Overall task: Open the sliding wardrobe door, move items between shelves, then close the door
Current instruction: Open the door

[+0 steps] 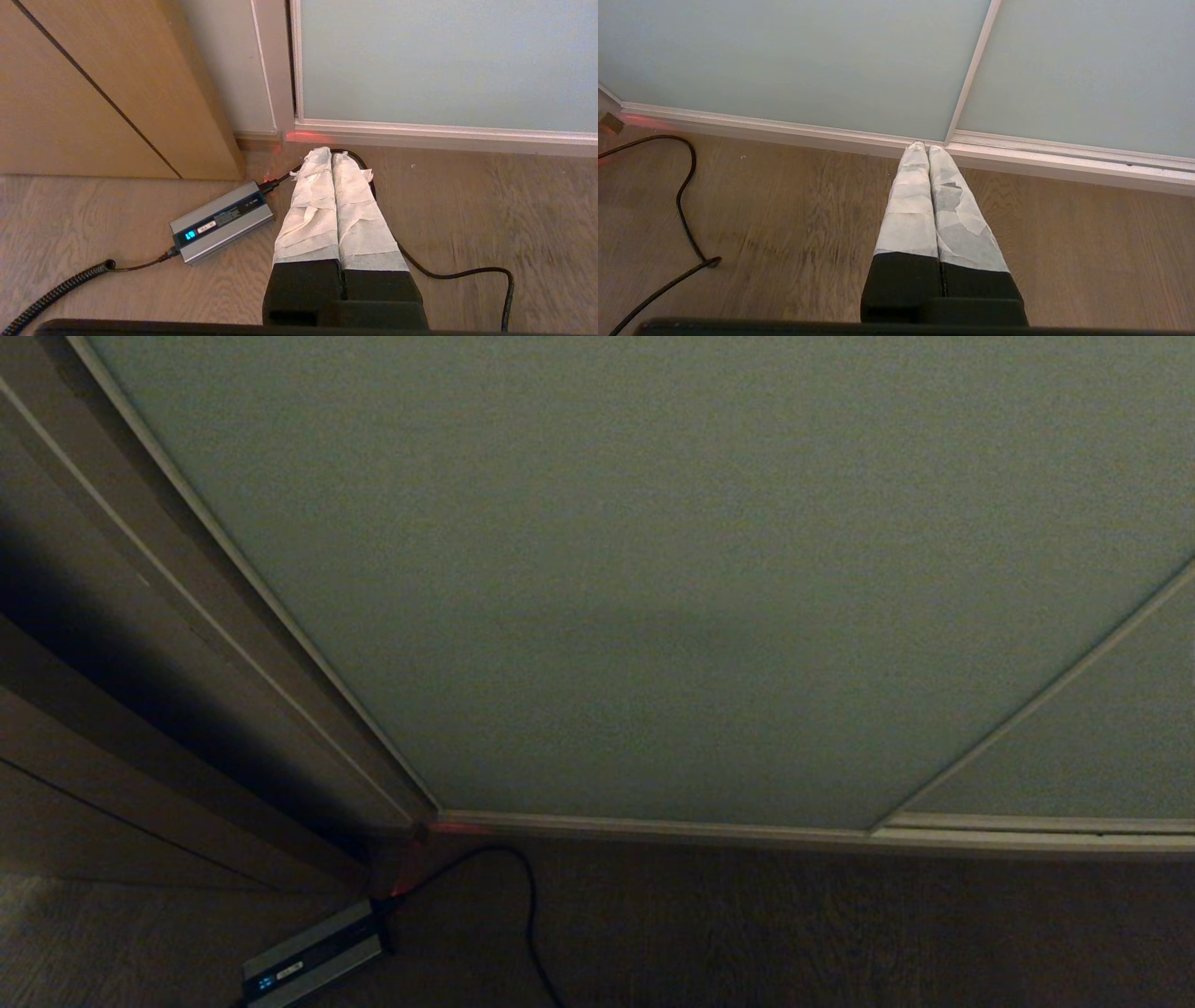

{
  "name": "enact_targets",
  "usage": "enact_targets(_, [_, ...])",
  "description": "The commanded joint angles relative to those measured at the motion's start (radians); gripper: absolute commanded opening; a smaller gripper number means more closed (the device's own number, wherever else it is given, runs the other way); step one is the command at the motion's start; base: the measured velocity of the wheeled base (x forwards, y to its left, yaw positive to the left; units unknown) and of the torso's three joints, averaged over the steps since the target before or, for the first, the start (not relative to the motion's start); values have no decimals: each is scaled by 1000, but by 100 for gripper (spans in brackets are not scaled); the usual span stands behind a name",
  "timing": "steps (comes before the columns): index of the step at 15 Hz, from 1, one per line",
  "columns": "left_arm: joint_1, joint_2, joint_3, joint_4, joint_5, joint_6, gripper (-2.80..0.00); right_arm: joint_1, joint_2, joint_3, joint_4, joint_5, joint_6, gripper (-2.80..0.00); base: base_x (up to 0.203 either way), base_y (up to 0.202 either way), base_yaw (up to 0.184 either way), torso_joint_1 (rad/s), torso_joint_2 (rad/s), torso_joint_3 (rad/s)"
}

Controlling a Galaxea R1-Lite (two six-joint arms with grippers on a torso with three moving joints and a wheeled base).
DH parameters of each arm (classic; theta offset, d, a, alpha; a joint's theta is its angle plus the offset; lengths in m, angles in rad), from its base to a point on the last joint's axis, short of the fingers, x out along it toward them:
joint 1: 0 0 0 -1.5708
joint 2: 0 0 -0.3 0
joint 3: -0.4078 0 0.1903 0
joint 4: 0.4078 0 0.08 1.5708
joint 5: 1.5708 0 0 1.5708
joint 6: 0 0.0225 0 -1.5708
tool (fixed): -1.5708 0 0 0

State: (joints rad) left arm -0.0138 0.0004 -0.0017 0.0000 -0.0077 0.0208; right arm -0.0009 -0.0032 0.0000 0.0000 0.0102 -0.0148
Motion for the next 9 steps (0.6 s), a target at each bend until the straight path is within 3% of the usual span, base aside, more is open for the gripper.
enact_targets(1, [0, 0, 0, 0, 0, 1, -280, -1, 2, 3, 0, 0, -1, -280, 0, 0, 0, 0, 0, 0])
enact_targets(9, [0, 0, 0, 0, 0, 1, -280, 0, 2, 3, 0, 0, -1, -280, 0, 0, 0, 0, 0, 0])
